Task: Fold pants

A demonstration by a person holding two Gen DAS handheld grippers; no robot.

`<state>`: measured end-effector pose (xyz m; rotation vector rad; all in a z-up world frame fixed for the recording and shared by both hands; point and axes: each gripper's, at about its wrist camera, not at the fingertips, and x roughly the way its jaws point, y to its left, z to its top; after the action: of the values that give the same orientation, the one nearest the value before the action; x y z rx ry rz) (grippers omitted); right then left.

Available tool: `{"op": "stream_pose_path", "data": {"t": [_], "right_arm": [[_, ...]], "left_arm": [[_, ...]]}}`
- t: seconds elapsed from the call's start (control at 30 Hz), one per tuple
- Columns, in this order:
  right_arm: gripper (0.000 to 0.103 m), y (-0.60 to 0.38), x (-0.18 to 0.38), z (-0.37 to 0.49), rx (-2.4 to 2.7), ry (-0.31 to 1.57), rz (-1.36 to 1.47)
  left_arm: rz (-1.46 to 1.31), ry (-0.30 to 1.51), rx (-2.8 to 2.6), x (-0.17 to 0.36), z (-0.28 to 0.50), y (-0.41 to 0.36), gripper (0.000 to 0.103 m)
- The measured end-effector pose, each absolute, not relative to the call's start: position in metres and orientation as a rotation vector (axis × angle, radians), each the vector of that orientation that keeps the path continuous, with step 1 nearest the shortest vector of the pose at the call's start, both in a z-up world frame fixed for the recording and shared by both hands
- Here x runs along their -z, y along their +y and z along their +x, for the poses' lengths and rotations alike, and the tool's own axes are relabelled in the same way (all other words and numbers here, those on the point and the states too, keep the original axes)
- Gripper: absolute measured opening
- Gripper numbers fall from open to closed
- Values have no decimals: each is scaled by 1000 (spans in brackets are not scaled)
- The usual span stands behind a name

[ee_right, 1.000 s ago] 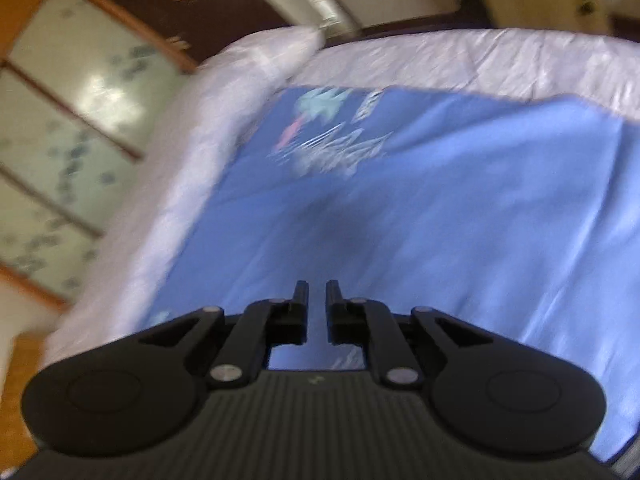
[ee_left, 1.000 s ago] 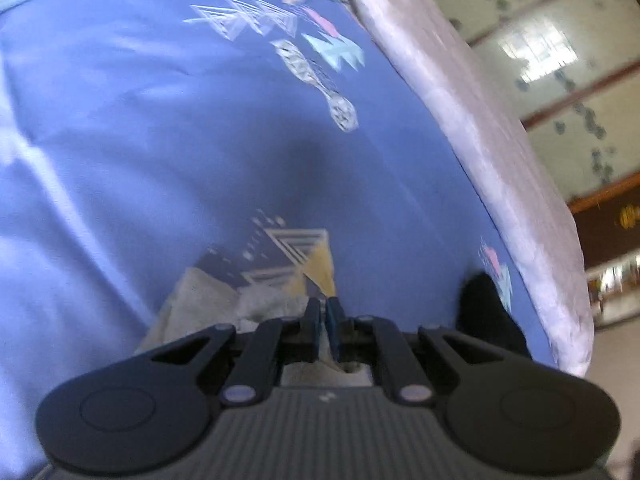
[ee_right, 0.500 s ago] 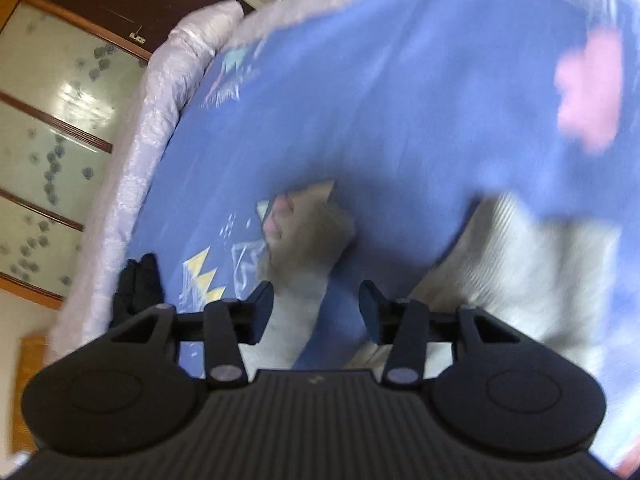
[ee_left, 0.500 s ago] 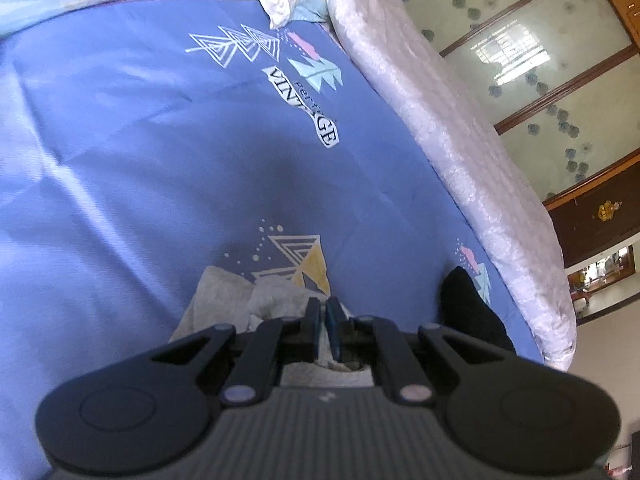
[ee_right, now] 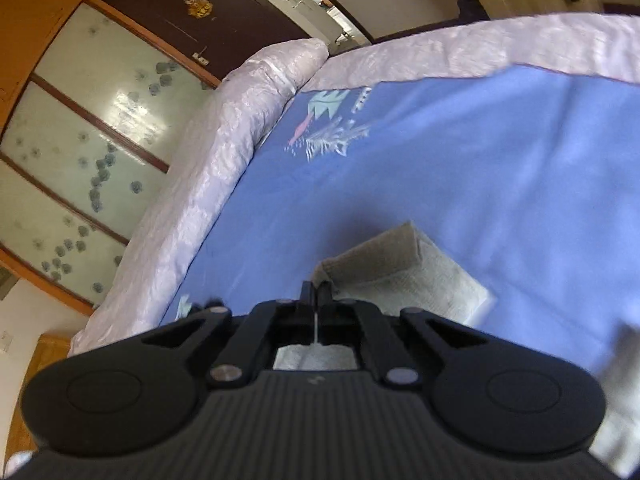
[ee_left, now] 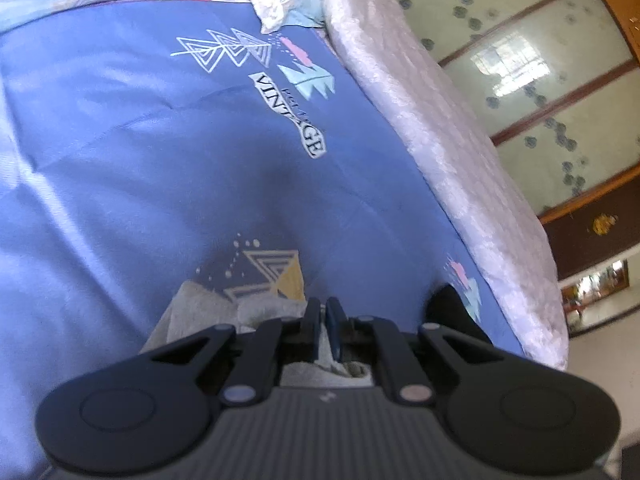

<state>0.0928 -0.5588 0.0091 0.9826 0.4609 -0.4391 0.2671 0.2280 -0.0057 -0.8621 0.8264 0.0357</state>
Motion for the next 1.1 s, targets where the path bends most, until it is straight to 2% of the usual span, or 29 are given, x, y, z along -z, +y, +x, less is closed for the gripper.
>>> {"op": "stream_pose_path", "data": {"t": [0.13, 0.17, 0.27, 0.33, 0.4, 0.57, 0.63, 0.73, 0.77, 0.8, 0.83, 0.9, 1.0, 1.1], "right_arm": [[12, -573, 20, 166, 530, 511, 945], [19, -576, 29, 180, 567, 541, 929], [28, -586, 52, 174, 619, 571, 1003], [32, -591, 55, 156, 570, 521, 1041], [41, -594, 53, 137, 580, 502, 1006], [51, -599, 59, 105, 575, 503, 990], [51, -595, 67, 104, 570, 535, 986], [50, -594, 85, 121, 547, 558, 1058], [42, -591, 87, 124, 543, 542, 1066], [29, -589, 85, 128, 552, 542, 1047], [10, -587, 83, 135, 553, 562, 1017], [9, -587, 76, 138, 588, 555, 984], [8, -595, 64, 128, 626, 451, 986], [13, -600, 72, 138, 683, 518, 947]], "left_arm": [[-893, 788, -182, 29, 294, 234, 4], [-896, 790, -212, 36, 299, 235, 5], [-953, 853, -180, 52, 303, 233, 6], [-905, 850, -127, 49, 295, 226, 13], [-853, 839, -85, 42, 283, 223, 19], [-800, 810, 33, 22, 235, 221, 20], [-771, 808, 74, 16, 211, 219, 27], [-730, 831, 111, 13, 180, 214, 31], [-723, 846, 120, 15, 171, 212, 31], [-713, 870, 133, 18, 163, 209, 31], [-698, 895, 144, 22, 156, 206, 31], [-680, 919, 152, 29, 147, 201, 31], [-675, 964, 151, 42, 147, 195, 31], [-621, 1020, 114, 64, 164, 185, 32]]}}
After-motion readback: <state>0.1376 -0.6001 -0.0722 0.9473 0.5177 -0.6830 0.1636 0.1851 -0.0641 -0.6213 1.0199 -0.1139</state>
